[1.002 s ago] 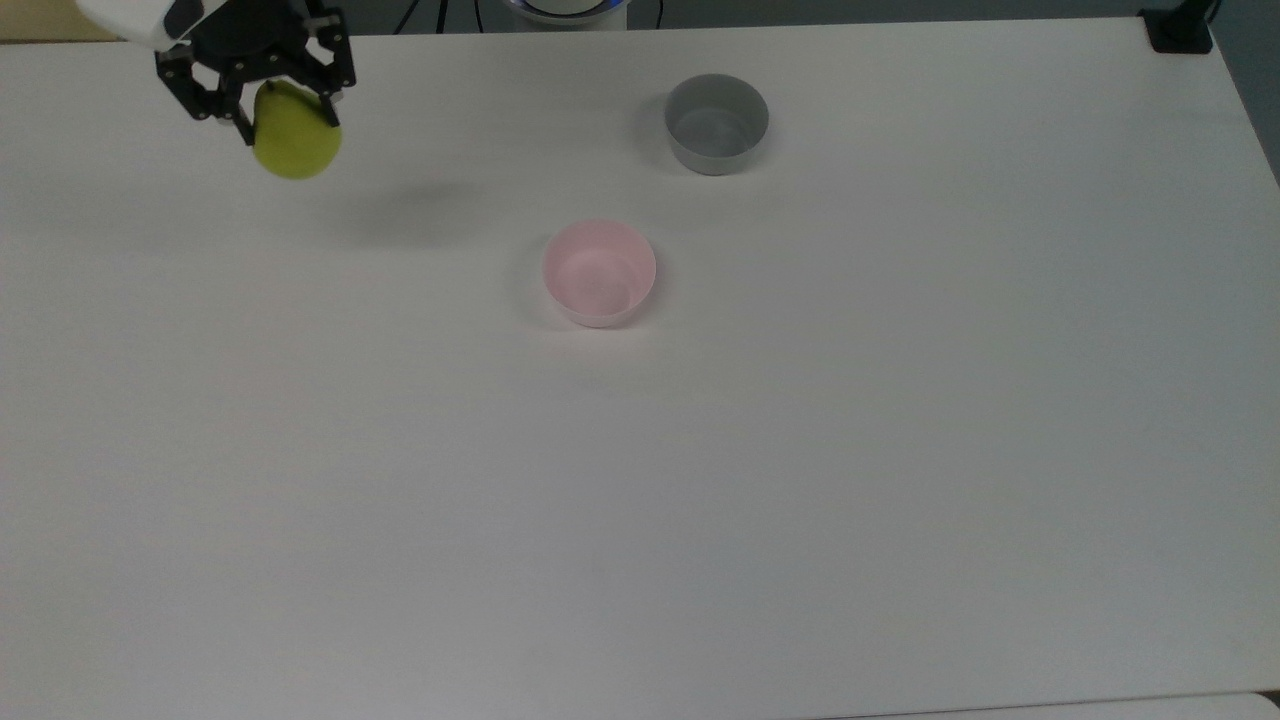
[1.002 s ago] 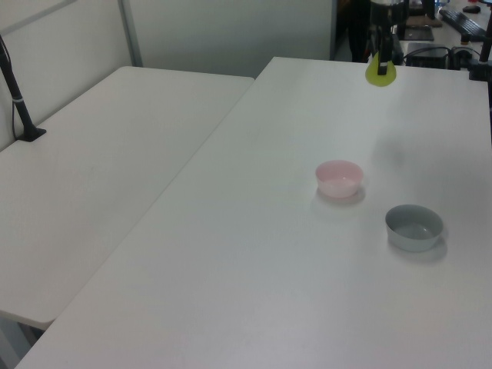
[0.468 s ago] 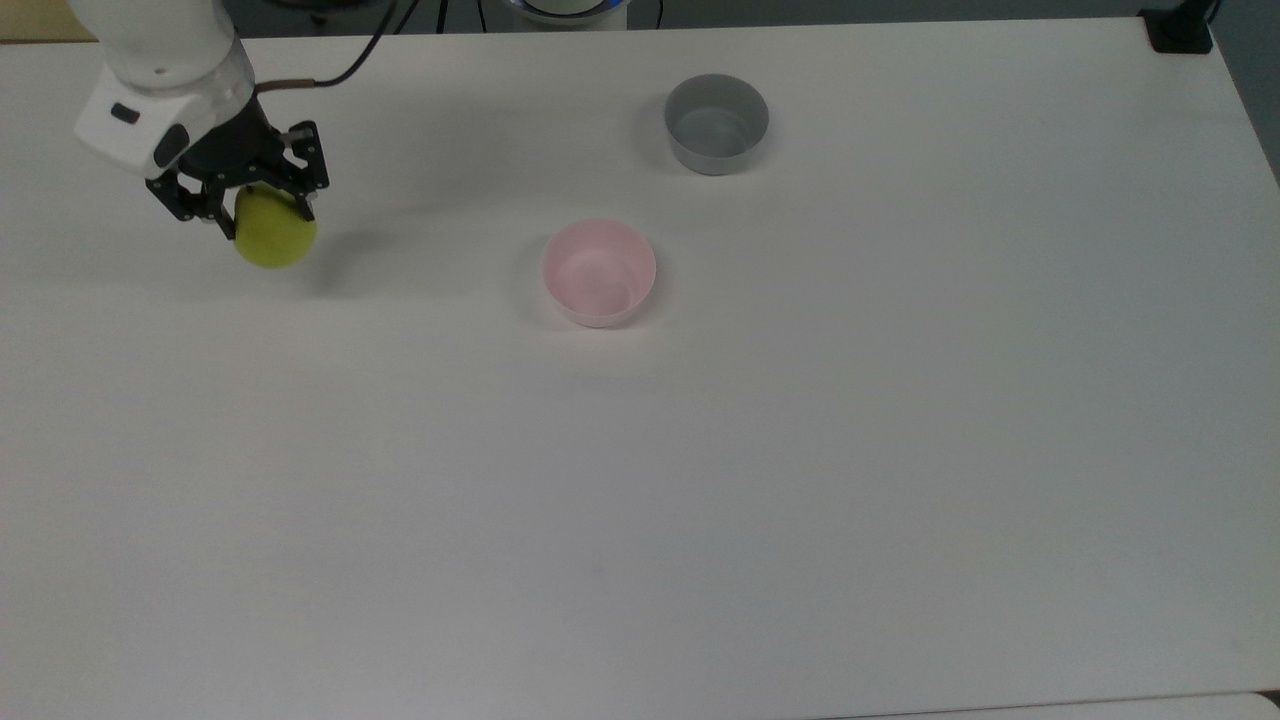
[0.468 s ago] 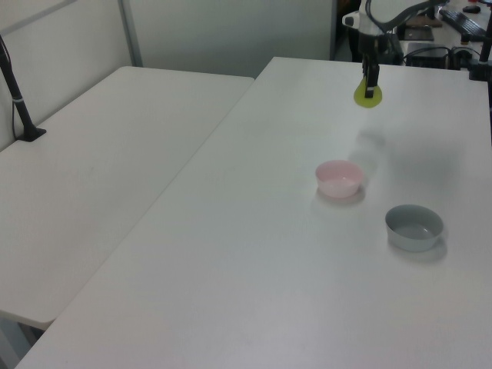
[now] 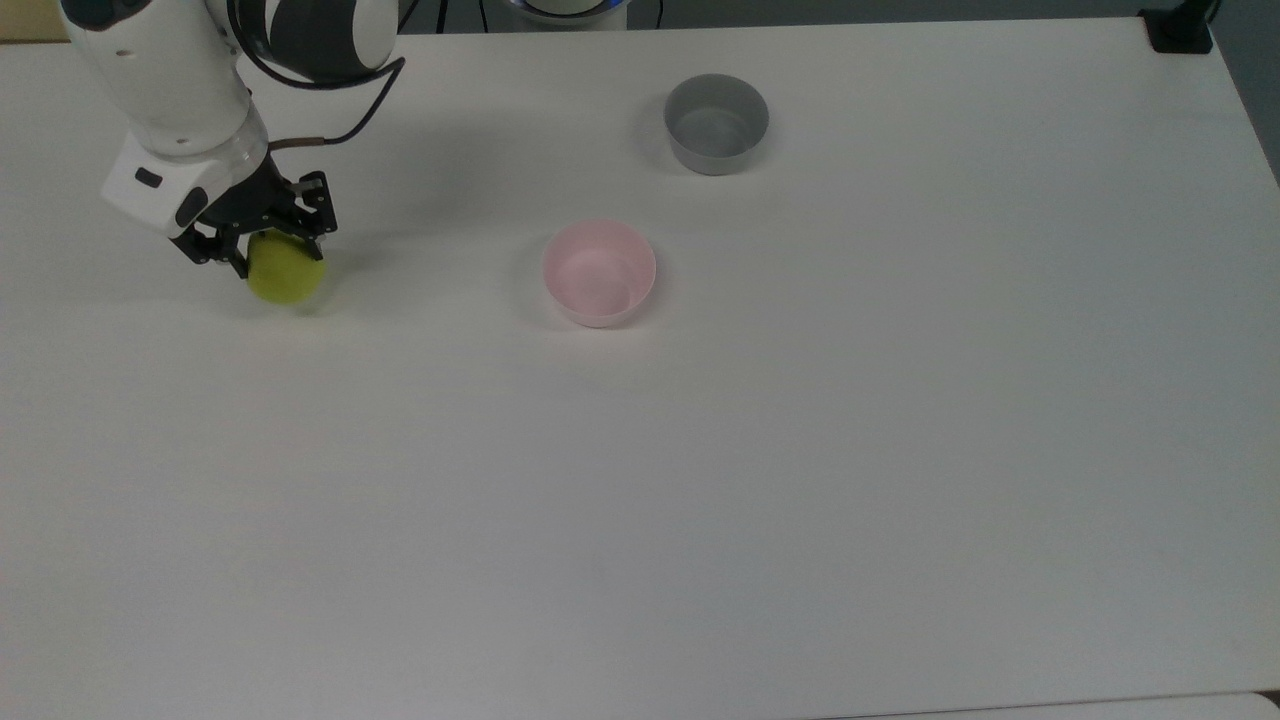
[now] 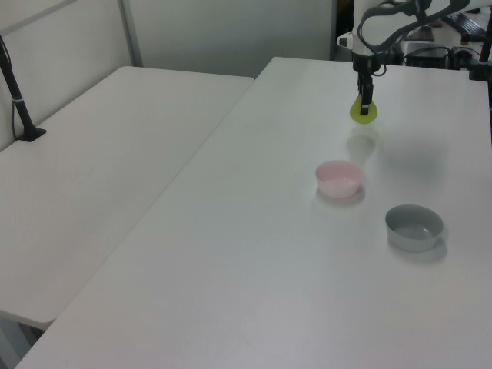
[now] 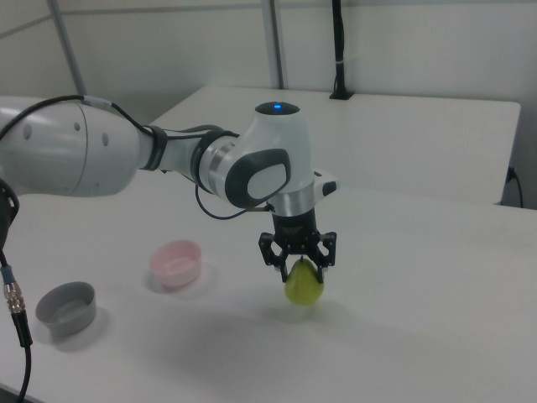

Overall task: Pick up a pear from the bowl
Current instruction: 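Lower the held pear onto the bare table beside the pink bowl, then open the gripper, release the pear, and raise the gripper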

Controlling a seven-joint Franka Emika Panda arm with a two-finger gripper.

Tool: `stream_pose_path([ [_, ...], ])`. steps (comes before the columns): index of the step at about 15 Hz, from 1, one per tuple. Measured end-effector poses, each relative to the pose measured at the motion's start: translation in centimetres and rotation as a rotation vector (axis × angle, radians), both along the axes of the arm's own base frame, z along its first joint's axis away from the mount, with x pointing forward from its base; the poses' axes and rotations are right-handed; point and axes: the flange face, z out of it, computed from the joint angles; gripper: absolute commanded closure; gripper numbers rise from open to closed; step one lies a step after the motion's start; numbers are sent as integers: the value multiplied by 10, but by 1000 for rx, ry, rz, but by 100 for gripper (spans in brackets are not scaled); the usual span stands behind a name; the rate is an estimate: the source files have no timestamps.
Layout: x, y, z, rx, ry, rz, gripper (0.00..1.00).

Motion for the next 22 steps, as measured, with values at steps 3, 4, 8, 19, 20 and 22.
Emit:
stream_pose_path([
  [3,2,-1,-15,1,9,1,69],
  [4,2,-1,-22,3,19,1,55],
  [8,3,-2,-25,4,22,-1,0],
  [19,-16,16,87,10,-48,-205,0],
  [20,-20,29,105,15,-48,-211,0],
  [22,-26,49,129,22,-53,-248,0],
])
